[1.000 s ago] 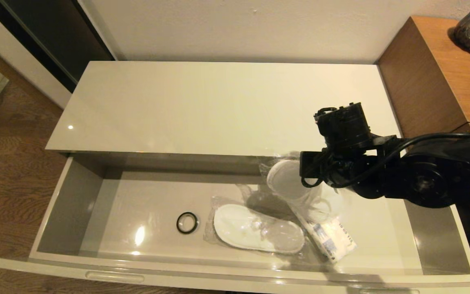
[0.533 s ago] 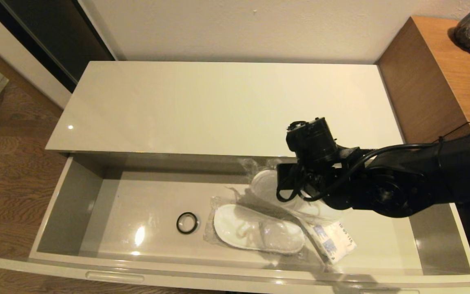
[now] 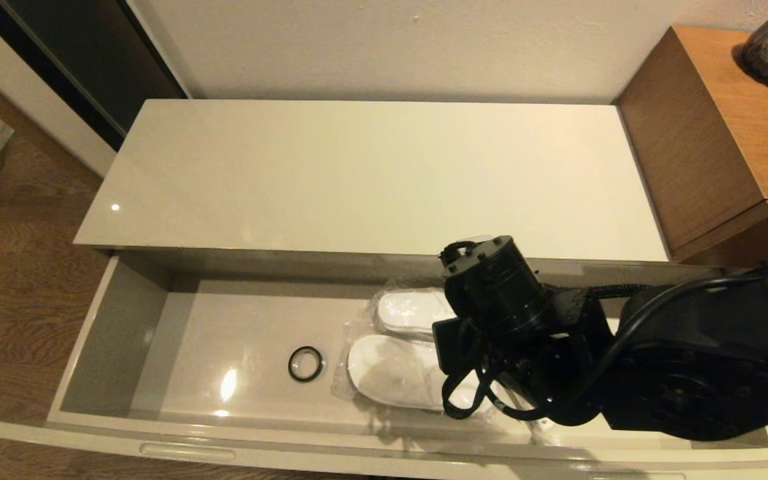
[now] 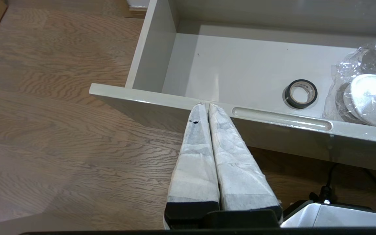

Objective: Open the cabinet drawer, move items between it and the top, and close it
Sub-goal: Close the drawer

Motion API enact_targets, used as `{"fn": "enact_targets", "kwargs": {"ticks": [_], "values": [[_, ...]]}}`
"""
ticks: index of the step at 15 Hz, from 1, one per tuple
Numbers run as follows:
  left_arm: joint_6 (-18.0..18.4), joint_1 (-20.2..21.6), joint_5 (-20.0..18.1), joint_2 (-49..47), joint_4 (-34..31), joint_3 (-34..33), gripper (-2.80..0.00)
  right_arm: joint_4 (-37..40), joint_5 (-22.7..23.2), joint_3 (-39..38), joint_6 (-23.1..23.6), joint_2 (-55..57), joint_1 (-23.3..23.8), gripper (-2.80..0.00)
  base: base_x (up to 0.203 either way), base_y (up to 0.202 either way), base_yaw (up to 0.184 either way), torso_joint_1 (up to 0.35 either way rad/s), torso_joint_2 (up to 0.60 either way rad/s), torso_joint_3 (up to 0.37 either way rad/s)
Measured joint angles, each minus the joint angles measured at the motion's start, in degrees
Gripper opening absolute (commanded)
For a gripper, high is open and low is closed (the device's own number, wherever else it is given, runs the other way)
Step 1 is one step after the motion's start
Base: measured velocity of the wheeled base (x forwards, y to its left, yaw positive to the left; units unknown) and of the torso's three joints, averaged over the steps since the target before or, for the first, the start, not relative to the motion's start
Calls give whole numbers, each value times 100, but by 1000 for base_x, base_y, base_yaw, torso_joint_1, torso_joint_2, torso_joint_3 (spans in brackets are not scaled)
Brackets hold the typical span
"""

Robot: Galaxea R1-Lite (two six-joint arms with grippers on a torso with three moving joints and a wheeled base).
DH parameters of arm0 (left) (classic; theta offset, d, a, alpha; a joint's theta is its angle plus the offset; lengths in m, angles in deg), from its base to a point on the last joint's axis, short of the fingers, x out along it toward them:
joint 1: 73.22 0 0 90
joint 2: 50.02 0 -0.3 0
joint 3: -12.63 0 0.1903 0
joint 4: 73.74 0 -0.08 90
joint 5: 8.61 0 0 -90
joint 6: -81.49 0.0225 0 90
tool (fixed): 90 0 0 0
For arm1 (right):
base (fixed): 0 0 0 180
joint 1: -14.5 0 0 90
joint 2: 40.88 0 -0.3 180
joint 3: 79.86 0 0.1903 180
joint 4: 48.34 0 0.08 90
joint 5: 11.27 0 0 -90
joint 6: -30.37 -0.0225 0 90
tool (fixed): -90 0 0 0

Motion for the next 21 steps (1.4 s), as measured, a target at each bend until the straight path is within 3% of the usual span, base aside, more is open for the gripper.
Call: {"fn": "enact_targets", "kwargs": {"ticks": [6,8,12,14,17,19,21], "values": [[-20,-2,2,0,-3,0,-280,972,-95,-1186,-288,-2001,432,-280,0,0,0,0,0,0],[-26,0,2,0,-3,0,-280,1603,-104,-1644,-372,-2943,644,-280,0,0,0,0,0,0],[-9,0,6,0,0,0,-280,3020,37,-2751,-997,-4469,1169,-280,0,0,0,0,0,0],[-9,0,5,0,3,0,-280,3235,512,-3033,-1338,-4874,1261,-280,0,0,0,0,0,0],[-1,-2,2,0,1,0,-280,3221,1458,-3450,-1454,-5282,1291,-280,0,0,0,0,0,0],[-6,0,0,0,6,0,-280,2886,2120,-3911,-1816,-5380,1296,-280,0,0,0,0,0,0],[-10,0,1,0,6,0,-280,2272,2337,-4471,-2048,-5231,1299,-280,0,0,0,0,0,0]]}}
